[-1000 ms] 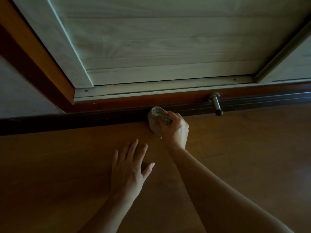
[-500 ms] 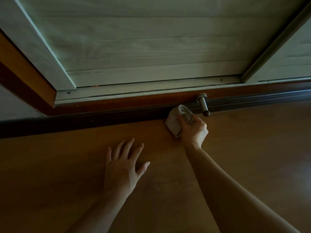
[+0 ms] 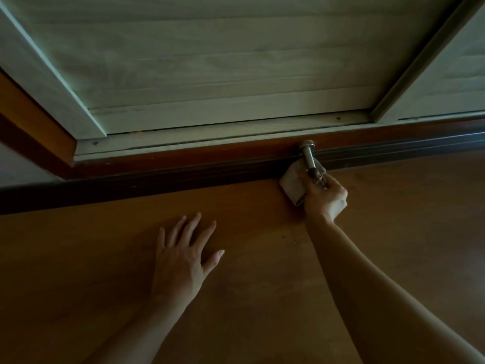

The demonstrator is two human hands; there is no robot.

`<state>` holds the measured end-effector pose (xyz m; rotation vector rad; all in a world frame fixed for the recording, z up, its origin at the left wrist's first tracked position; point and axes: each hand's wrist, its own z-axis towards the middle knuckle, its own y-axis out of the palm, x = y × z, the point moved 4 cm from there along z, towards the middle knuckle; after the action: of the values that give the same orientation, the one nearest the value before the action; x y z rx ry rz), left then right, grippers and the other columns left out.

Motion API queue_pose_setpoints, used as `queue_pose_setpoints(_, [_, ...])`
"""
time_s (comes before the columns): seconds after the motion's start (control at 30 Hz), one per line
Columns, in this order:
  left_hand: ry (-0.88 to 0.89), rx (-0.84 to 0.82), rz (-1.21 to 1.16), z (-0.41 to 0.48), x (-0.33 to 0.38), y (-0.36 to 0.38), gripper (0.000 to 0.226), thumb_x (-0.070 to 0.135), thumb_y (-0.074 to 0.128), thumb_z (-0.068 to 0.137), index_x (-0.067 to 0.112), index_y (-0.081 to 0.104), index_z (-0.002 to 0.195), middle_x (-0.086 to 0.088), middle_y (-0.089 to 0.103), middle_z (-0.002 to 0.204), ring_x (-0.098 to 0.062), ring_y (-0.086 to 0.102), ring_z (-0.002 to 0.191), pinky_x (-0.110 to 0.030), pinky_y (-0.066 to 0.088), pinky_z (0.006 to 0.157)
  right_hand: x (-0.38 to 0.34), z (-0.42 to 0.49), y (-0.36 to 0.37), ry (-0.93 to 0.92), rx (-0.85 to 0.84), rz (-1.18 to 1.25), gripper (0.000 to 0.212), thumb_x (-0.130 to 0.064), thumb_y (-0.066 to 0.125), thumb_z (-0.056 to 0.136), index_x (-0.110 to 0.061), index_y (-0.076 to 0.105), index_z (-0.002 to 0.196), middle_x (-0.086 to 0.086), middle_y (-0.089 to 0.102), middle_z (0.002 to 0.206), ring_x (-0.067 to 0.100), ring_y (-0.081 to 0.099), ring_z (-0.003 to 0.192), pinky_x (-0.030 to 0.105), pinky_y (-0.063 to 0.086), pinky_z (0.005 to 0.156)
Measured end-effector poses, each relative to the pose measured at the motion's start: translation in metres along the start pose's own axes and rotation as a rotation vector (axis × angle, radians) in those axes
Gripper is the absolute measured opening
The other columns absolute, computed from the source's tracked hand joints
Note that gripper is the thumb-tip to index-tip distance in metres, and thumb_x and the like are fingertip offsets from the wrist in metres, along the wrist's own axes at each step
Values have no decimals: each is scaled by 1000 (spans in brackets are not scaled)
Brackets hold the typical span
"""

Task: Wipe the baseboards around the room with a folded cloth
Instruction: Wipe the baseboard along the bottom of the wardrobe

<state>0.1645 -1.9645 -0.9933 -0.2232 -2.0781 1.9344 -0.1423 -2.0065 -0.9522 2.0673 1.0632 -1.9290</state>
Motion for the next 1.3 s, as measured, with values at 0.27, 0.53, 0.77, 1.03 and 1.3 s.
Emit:
queue_pose_setpoints(0.27, [-2,-21,-7,0,1,-1,70,74,19,95,37,46,148,-2,40,158,-31,37,145,-63,30,114,-1,-9,7,21,-25,18,36,-44,80,78,-25,76,108,-8,71,91,12,67,92,25,53,74])
queue_pose_setpoints(0.53, [4,-35,-31,0,1,-6,70,74,21,95,36,46,148,-3,43,157,-31,38,144,-63,32,113,2,-26,23,43,-41,-9,40,-44,83,76,-25,74,110,-3,72,101,12,67,92,36,60,81])
queue_pose_setpoints(0.77, [17,-66,-28,-3,-3,-3,70,76,16,94,44,34,153,0,33,163,-29,30,149,-61,26,117,-2,-49,35,44,-28,16,49,-41,83,77,-24,71,121,0,72,112,12,65,99,26,53,83])
queue_pose_setpoints(1.03, [11,-86,-39,-2,-2,-6,69,75,21,91,43,41,150,-3,39,159,-31,40,142,-62,33,113,-14,-102,83,-151,-237,-94,44,-35,80,81,-23,70,122,-4,71,111,9,64,98,32,57,87])
queue_pose_setpoints(1.3, [16,-79,-27,-1,-2,-6,70,75,21,92,43,39,151,-1,38,160,-30,38,144,-62,32,114,-7,-77,65,-129,-178,-72,44,-41,81,79,-23,71,118,-3,72,105,14,67,98,37,58,85])
